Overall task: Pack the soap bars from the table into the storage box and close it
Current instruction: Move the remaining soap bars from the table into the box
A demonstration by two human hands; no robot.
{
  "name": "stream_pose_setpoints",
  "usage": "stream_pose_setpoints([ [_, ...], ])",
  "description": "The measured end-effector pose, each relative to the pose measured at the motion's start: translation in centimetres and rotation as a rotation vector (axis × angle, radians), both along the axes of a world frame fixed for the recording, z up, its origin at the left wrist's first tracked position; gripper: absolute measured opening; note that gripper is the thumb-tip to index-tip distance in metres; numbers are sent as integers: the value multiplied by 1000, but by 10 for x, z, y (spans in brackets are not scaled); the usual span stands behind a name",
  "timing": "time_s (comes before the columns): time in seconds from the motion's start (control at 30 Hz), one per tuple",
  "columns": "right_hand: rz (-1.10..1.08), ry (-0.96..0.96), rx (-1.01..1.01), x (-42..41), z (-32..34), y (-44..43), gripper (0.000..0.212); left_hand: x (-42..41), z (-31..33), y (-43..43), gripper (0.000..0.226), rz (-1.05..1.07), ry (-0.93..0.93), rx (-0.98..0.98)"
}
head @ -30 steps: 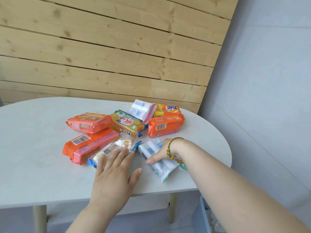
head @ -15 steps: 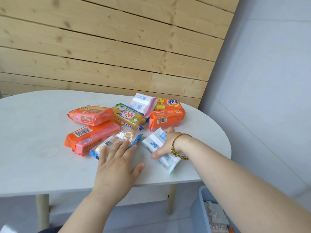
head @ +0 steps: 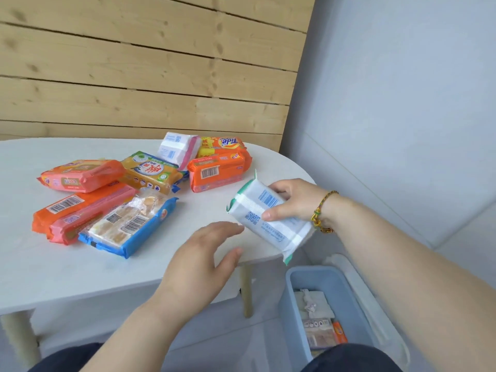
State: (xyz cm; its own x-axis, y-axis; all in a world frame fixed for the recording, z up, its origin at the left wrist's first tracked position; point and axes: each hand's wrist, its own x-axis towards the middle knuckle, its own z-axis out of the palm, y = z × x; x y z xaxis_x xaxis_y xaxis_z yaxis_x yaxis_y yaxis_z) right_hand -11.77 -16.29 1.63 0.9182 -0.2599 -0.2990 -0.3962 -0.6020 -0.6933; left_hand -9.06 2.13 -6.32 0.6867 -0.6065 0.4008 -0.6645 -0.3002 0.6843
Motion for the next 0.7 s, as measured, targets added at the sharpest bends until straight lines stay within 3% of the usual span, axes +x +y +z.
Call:
stream_pose_setpoints([
  [0.17,-28,12,-11,-58,11,-64,35,-32,-24,-43,59,-268,1,77],
  [0.27,-66,58,-67,-89,4,-101,33,-44,-46,-70,77,-351,47,295],
  [0.33,-79,109,-115,-102,-13,-124,35,-50,-62,-91,72,-395,66,440],
  [0.4,-65,198,-194,-108,-39,-137,29,-52,-79,-109,50,-431,69,543],
  [0.47,-30,311,-302,-109,-72,-146,41,-54,-96,-128,37,-456,67,643],
  [0.6,16,464,-392,-105,-152,-157,57,-58,-140,-161,48,-559,62,867],
  [0.7,38,467,-470,-101,-207,-162,50,-59,-167,-173,57,-623,43,1004],
])
